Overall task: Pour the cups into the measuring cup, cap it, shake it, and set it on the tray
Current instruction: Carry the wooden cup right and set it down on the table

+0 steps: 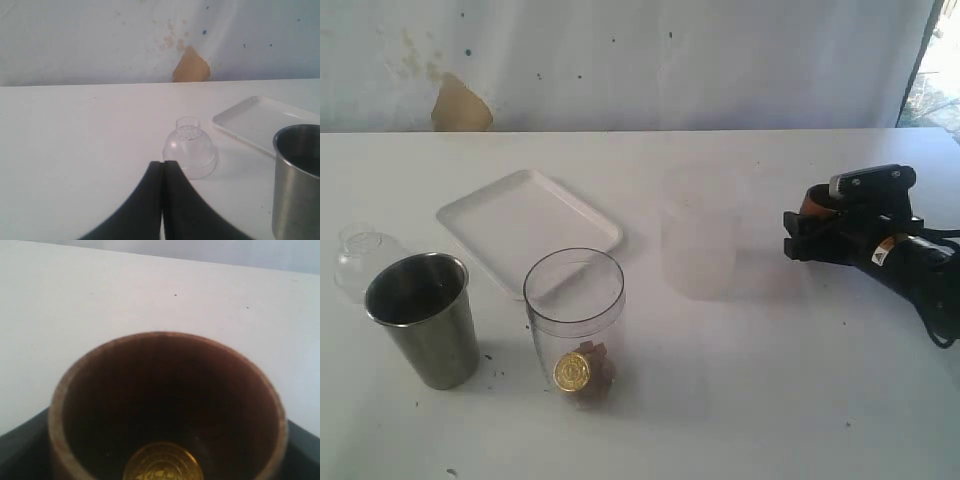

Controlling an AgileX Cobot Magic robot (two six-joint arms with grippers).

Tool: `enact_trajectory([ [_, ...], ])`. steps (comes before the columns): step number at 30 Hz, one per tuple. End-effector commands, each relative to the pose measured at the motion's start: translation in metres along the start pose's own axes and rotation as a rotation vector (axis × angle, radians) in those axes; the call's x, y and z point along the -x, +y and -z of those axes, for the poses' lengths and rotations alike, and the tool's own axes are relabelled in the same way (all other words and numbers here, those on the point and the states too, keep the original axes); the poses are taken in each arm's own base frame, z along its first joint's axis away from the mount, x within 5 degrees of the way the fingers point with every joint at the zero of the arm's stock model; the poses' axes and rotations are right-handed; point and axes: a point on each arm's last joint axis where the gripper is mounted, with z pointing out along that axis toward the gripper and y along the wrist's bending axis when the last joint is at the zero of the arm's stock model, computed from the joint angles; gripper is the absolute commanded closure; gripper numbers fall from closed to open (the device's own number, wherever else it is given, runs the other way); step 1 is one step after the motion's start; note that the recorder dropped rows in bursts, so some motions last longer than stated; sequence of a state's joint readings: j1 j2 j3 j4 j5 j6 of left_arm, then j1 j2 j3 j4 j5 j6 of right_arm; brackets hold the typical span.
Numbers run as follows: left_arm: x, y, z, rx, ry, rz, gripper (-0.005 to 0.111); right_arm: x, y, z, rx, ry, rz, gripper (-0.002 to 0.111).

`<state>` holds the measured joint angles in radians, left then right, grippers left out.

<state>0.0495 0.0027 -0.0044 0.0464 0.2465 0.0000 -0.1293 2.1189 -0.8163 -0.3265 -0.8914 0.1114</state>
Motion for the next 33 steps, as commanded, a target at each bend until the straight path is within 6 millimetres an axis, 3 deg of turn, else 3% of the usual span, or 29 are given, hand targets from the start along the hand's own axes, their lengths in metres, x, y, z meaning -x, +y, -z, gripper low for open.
enact_trajectory([
  [1, 0.000, 0.000, 0.000, -0.006, -0.010, 0.005, 0.107, 0.006, -0.003, -0.001, -0.002, -0.040, 0.040, 0.050],
  [3, 0.000, 0.000, 0.000, -0.006, -0.010, 0.005, 0.107, 0.008, -0.003, -0.003, -0.003, -0.040, 0.043, 0.030],
  [7, 0.000, 0.000, 0.000, -0.006, -0.010, 0.005, 0.107, 0.009, -0.003, -0.006, -0.006, -0.022, 0.047, 0.018],
  [13, 0.000, 0.000, 0.000, -0.006, -0.010, 0.005, 0.107, 0.011, -0.003, -0.005, -0.004, -0.027, 0.050, 0.018],
  [18, 0.000, 0.000, 0.000, -0.006, -0.010, 0.005, 0.107, 0.028, -0.003, 0.001, -0.010, -0.066, 0.051, 0.018],
  [29, 0.000, 0.000, 0.000, -0.006, -0.010, 0.005, 0.107, 0.099, -0.005, 0.040, -0.068, -0.085, -0.005, 0.019],
  [33, 0.000, 0.000, 0.000, -0.006, -0.010, 0.005, 0.107, 0.130, -0.004, 0.067, -0.099, -0.104, -0.090, 0.032],
])
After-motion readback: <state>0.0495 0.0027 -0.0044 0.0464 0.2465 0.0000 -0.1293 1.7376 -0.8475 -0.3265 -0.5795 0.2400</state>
